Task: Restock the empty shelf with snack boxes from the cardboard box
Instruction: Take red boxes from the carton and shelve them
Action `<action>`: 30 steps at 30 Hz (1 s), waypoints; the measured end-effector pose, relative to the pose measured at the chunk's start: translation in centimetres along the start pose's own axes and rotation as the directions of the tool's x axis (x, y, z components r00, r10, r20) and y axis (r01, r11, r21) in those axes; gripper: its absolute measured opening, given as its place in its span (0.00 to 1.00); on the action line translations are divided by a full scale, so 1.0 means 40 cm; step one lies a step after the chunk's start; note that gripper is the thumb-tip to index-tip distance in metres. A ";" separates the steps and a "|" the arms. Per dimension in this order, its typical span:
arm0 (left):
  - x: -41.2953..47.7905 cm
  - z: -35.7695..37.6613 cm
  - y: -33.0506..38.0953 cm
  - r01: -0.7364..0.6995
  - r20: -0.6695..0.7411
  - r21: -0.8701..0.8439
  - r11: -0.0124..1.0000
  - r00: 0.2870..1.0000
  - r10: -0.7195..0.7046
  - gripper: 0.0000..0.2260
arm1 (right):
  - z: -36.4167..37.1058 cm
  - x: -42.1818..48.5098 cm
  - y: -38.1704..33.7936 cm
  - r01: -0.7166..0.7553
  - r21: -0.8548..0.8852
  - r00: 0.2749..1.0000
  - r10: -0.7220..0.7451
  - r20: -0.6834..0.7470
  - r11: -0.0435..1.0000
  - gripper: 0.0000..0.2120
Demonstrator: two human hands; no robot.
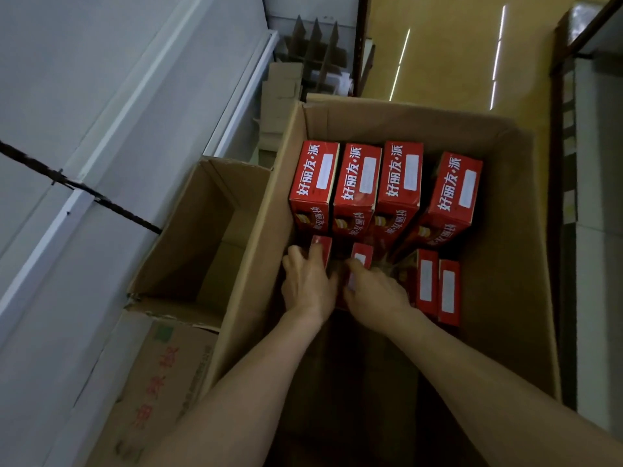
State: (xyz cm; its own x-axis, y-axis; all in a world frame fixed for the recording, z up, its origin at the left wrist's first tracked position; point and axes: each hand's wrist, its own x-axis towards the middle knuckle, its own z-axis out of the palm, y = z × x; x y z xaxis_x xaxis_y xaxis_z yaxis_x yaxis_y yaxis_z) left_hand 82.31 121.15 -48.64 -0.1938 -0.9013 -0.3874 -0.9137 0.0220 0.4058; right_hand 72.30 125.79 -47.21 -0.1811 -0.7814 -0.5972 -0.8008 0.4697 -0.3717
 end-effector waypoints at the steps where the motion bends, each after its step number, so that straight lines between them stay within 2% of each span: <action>1: 0.002 0.004 -0.002 0.013 0.025 0.001 1.000 1.000 -0.013 0.27 | 0.005 -0.001 0.005 -0.032 0.014 0.999 0.032 -0.016 0.999 0.26; 6: 0.016 0.026 -0.015 0.066 0.081 -0.121 0.990 0.995 -0.057 0.39 | 0.021 0.001 0.025 -0.153 0.030 0.981 0.156 -0.116 0.988 0.32; 8: 0.020 0.035 -0.015 0.131 0.134 -0.164 0.978 0.985 -0.109 0.42 | 0.025 0.003 0.028 -0.185 0.077 0.966 0.196 -0.166 0.980 0.31; 11: 0.019 0.044 -0.017 0.224 0.170 -0.215 0.951 0.967 -0.190 0.32 | 0.024 -0.004 0.029 -0.178 0.171 0.962 0.208 -0.175 0.969 0.31; 13: 0.012 0.037 -0.016 0.231 0.158 -0.204 0.951 0.967 -0.201 0.24 | 0.012 -0.018 0.031 -0.171 0.208 0.966 0.205 -0.158 0.963 0.33; 15: 0.004 0.021 -0.010 0.224 0.149 -0.202 0.953 0.969 -0.196 0.21 | -0.009 -0.036 0.030 -0.179 0.234 0.964 0.217 -0.150 0.956 0.32; 20: -0.046 -0.044 0.036 0.150 0.109 -0.208 0.967 0.985 -0.130 0.16 | -0.080 -0.103 0.033 -0.166 0.300 0.961 0.222 -0.164 0.939 0.17; 26: -0.144 -0.152 0.119 -0.015 0.008 -0.232 0.973 1.000 0.017 0.21 | -0.188 -0.245 0.024 -0.153 0.411 0.938 0.263 -0.226 0.899 0.17; 30: -0.250 -0.222 0.193 -0.130 -0.064 -0.268 0.955 0.991 0.117 0.23 | -0.260 -0.382 0.040 -0.067 0.473 0.913 0.245 -0.326 0.878 0.11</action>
State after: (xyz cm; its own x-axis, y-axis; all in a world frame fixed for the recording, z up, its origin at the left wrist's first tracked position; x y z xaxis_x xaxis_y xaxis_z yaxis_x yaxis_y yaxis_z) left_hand 80.37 126.49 -34.29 -0.2761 -0.9182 -0.2840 -0.7511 0.0218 0.6598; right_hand 67.84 134.22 -31.31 -0.5477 -0.7323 -0.4048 -0.4210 0.6593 -0.6230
